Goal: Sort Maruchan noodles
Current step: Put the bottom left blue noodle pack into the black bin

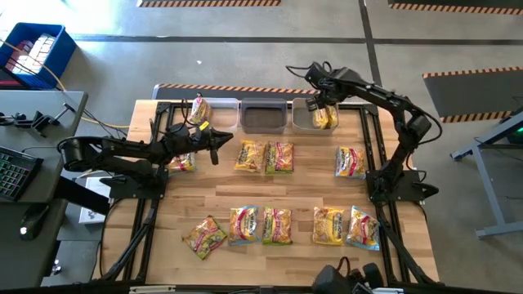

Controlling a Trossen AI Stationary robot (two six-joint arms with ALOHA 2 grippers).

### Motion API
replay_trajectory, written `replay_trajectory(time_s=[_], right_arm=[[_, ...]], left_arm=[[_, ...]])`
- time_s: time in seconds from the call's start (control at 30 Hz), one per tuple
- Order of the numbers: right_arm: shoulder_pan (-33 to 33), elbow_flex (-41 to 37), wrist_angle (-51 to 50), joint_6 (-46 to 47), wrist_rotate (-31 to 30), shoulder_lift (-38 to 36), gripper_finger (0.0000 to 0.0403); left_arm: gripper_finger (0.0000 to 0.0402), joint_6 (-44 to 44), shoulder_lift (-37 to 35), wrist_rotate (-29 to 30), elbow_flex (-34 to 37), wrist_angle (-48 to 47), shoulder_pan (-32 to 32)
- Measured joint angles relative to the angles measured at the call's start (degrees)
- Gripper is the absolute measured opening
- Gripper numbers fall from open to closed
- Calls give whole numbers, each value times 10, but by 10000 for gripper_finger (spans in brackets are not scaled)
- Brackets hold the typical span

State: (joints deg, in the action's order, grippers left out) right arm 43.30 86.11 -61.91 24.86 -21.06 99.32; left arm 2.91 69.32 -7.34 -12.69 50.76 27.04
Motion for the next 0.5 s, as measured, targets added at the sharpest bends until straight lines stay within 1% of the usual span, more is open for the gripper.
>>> replay_trajectory(time_s=[0.07, 0.13, 0.23, 0.27, 0.3, 0.4, 0.43, 0.5], right_arm=[[-12, -2, 15, -40, 13, -21, 131], [-25, -29, 64, -66, 38, -49, 99], [-48, -111, 186, -94, 65, -104, 30], [-57, -147, 237, -99, 73, -124, 15], [-67, -186, 287, -104, 83, -144, 9], [-102, -304, 443, -102, 126, -192, 23], [-117, -342, 495, -98, 137, -204, 25], [-151, -406, 596, -95, 141, -224, 21]], left_arm=[[22, -2, 0, 2, 0, -4, 0], [19, -8, 0, -6, 0, -4, 0], [14, -10, 0, -12, 0, -5, 0], [11, -10, 0, -13, 0, -7, 0], [9, -10, 0, -13, 0, -9, 0], [2, -10, 0, -15, 0, -17, 0], [1, -9, 0, -22, 0, -18, 0], [1, -5, 0, -44, 0, -19, 0]])
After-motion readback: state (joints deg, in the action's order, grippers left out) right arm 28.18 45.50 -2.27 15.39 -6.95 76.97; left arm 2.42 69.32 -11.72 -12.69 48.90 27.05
